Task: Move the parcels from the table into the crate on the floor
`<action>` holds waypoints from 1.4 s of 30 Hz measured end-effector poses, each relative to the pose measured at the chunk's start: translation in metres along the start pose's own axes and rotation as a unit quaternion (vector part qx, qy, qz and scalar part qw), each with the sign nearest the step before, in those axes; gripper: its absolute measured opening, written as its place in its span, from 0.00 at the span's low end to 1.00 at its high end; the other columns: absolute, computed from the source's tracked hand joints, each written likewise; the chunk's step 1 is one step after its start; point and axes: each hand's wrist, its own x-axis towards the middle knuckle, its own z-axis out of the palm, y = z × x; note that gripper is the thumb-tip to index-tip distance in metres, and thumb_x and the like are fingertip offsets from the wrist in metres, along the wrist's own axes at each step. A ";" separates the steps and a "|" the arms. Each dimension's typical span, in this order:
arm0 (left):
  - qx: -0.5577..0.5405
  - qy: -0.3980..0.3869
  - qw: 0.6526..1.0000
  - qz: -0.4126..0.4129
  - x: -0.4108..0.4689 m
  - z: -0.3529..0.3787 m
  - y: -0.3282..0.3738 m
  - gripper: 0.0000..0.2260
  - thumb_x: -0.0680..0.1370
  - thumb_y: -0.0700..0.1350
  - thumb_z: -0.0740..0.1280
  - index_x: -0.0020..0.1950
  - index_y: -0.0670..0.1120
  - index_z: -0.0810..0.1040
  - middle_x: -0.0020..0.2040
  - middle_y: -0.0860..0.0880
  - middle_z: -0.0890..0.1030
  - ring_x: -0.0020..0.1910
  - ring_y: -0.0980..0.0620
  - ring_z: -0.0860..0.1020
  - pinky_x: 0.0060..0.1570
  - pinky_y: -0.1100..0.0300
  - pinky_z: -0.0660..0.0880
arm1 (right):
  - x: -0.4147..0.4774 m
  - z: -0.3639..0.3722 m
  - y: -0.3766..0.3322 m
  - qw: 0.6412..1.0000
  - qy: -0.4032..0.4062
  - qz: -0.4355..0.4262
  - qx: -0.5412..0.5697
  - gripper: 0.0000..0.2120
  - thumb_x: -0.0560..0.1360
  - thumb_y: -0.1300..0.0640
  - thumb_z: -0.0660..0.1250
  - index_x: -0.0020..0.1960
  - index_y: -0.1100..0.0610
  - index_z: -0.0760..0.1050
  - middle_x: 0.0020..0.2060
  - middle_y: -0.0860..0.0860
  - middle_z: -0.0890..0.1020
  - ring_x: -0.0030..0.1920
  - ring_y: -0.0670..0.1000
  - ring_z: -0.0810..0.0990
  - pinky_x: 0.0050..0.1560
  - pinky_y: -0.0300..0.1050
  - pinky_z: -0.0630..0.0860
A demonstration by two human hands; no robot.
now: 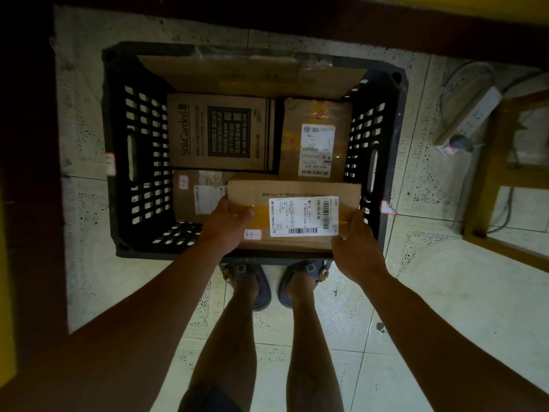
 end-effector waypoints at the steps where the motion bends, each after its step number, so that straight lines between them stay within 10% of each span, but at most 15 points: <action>1: -0.004 -0.005 1.000 -0.004 -0.001 -0.001 0.001 0.26 0.81 0.55 0.62 0.77 0.53 0.58 0.69 0.42 0.73 0.64 0.41 0.75 0.44 0.59 0.68 | -0.001 0.000 0.000 1.000 -0.001 0.003 0.011 0.33 0.80 0.61 0.60 0.79 0.55 0.47 0.71 0.58 0.66 0.70 0.61 0.68 0.67 0.60 0.72; 9: -0.085 -0.036 0.995 -0.039 -0.023 0.001 0.017 0.33 0.78 0.55 0.68 0.78 0.52 0.56 0.74 0.44 0.67 0.71 0.41 0.68 0.64 0.48 0.68 | -0.016 -0.019 -0.005 0.997 0.007 0.018 0.071 0.28 0.79 0.59 0.62 0.76 0.54 0.57 0.71 0.55 0.70 0.68 0.61 0.71 0.63 0.56 0.73; 14: -0.073 -0.011 0.997 -0.039 -0.053 -0.009 0.021 0.31 0.79 0.53 0.66 0.79 0.50 0.57 0.74 0.43 0.67 0.70 0.41 0.69 0.61 0.50 0.69 | -0.042 -0.036 -0.006 0.996 -0.008 -0.032 0.088 0.20 0.79 0.58 0.62 0.71 0.48 0.67 0.67 0.52 0.76 0.58 0.53 0.76 0.43 0.39 0.70; 24: -0.135 -0.041 0.989 0.036 -0.160 -0.032 0.067 0.17 0.81 0.44 0.65 0.69 0.42 0.74 0.68 0.44 0.75 0.61 0.49 0.73 0.58 0.63 0.66 | -0.128 -0.111 -0.011 0.983 0.004 -0.058 0.173 0.09 0.78 0.52 0.63 0.48 0.36 0.72 0.50 0.43 0.77 0.50 0.49 0.76 0.49 0.44 0.71; 27: -0.132 -0.066 0.987 0.069 -0.205 -0.046 0.090 0.18 0.81 0.47 0.64 0.70 0.45 0.74 0.69 0.47 0.75 0.66 0.47 0.74 0.68 0.56 0.68 | -0.170 -0.136 -0.013 0.979 0.012 -0.061 0.194 0.13 0.78 0.54 0.62 0.61 0.43 0.73 0.53 0.45 0.76 0.50 0.49 0.75 0.51 0.44 0.71; 31: -0.153 -0.083 0.975 0.140 -0.287 -0.079 0.121 0.12 0.81 0.49 0.63 0.64 0.51 0.77 0.61 0.48 0.80 0.57 0.52 0.78 0.54 0.55 0.74 | -0.244 -0.174 -0.016 0.972 0.053 -0.058 0.221 0.24 0.78 0.52 0.63 0.74 0.52 0.67 0.69 0.50 0.74 0.63 0.53 0.74 0.60 0.45 0.70; 42: -0.127 -0.146 0.929 0.315 -0.477 -0.102 0.233 0.12 0.82 0.49 0.63 0.64 0.50 0.77 0.60 0.51 0.81 0.60 0.52 0.78 0.64 0.53 0.73 | -0.416 -0.291 0.030 0.911 0.207 -0.100 0.341 0.23 0.79 0.49 0.64 0.73 0.48 0.68 0.70 0.48 0.74 0.68 0.50 0.72 0.62 0.44 0.68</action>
